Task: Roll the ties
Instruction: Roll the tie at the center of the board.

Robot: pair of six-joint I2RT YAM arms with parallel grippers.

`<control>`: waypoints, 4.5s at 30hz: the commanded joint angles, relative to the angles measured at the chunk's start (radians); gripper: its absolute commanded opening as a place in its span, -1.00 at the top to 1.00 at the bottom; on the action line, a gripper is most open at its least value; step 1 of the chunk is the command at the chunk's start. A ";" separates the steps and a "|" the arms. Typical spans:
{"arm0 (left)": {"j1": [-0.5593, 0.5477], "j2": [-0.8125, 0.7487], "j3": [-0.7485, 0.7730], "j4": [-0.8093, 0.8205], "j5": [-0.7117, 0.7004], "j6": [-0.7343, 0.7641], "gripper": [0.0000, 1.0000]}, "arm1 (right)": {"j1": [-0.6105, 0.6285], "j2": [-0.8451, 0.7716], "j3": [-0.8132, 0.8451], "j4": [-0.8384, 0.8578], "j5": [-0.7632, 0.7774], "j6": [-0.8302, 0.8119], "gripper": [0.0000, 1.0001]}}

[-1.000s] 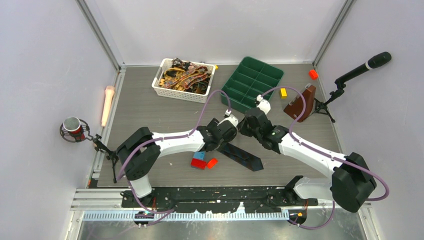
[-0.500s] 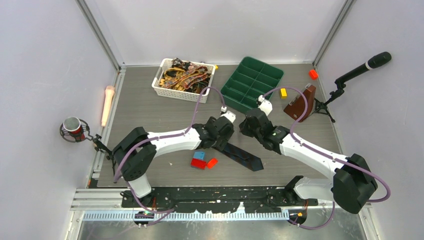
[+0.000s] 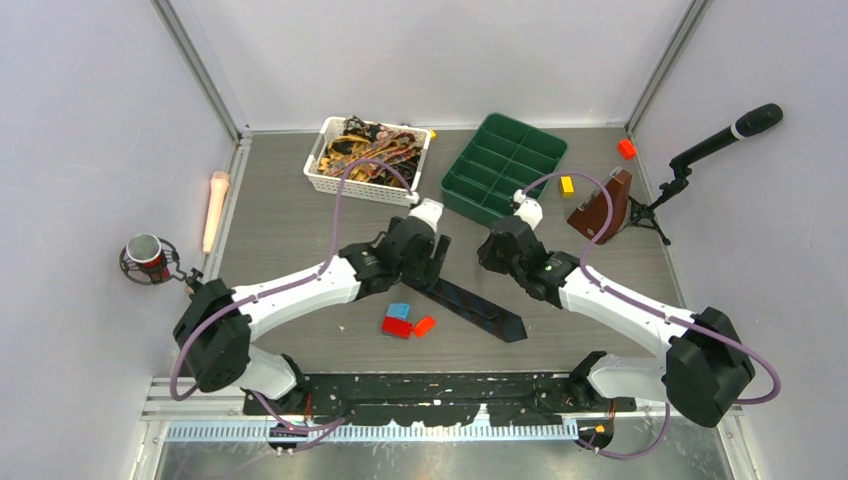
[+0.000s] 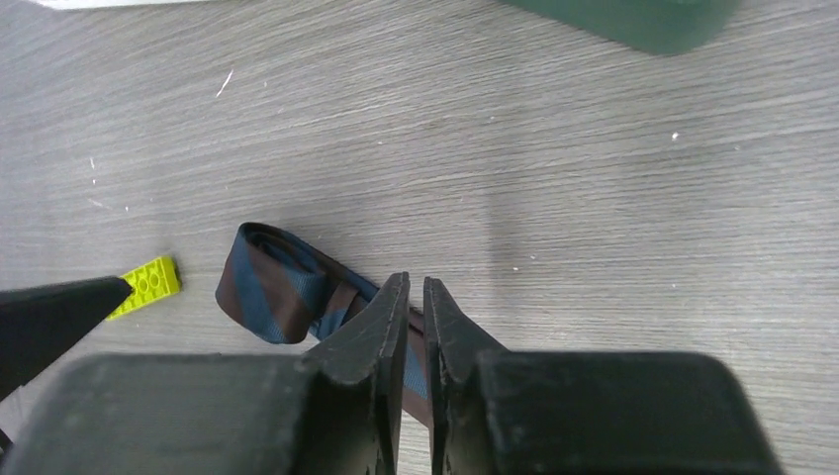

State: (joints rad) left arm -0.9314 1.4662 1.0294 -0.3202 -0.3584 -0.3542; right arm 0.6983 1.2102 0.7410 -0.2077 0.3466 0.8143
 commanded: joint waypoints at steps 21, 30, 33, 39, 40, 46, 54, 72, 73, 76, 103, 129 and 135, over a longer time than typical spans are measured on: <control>0.559 -0.440 -0.326 0.050 0.209 -0.346 -0.55 | 0.062 0.576 0.643 -0.209 -0.502 -0.746 -0.81; 0.590 -0.469 -0.319 0.023 0.226 -0.312 -0.56 | 0.068 0.654 0.687 -0.226 -0.578 -0.834 -0.86; 0.597 -0.473 -0.324 0.024 0.234 -0.313 -0.57 | 0.080 0.665 0.686 -0.220 -0.591 -0.832 -0.86; 0.603 -0.475 -0.331 0.031 0.258 -0.310 -0.57 | 0.099 0.698 0.684 -0.203 -0.569 -0.821 -0.87; 0.604 -0.479 -0.334 0.030 0.259 -0.310 -0.57 | 0.103 0.704 0.682 -0.201 -0.561 -0.820 -0.87; 0.609 -0.484 -0.345 0.036 0.269 -0.312 -0.57 | 0.113 0.731 0.680 -0.203 -0.526 -0.832 -0.88; 0.614 -0.481 -0.357 0.045 0.287 -0.310 -0.57 | 0.125 0.765 0.681 -0.209 -0.523 -0.843 -0.87; 0.623 -0.479 -0.367 0.053 0.298 -0.312 -0.57 | 0.164 0.810 0.675 -0.237 -0.431 -0.860 -0.02; 0.623 -0.477 -0.365 0.053 0.299 -0.312 -0.57 | 0.164 0.811 0.676 -0.237 -0.428 -0.860 0.05; 0.623 -0.475 -0.365 0.054 0.301 -0.312 -0.57 | 0.165 0.820 0.686 -0.250 -0.422 -0.863 0.42; 0.635 -0.349 -0.283 0.194 0.521 -0.230 -0.77 | 0.178 0.524 0.646 -0.264 -0.264 -0.566 -0.98; 0.586 -0.041 -0.316 0.503 0.728 -0.166 -0.76 | 0.025 0.432 0.247 0.127 -0.463 0.093 0.55; 0.586 -0.021 -0.318 0.500 0.726 -0.159 -0.75 | 0.024 0.454 0.244 0.127 -0.393 0.057 0.57</control>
State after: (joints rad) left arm -0.3405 1.4380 0.7212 0.1238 0.3450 -0.5369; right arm 0.7170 1.6611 0.9833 -0.1280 -0.0799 0.8764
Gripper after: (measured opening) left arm 0.878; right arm 0.217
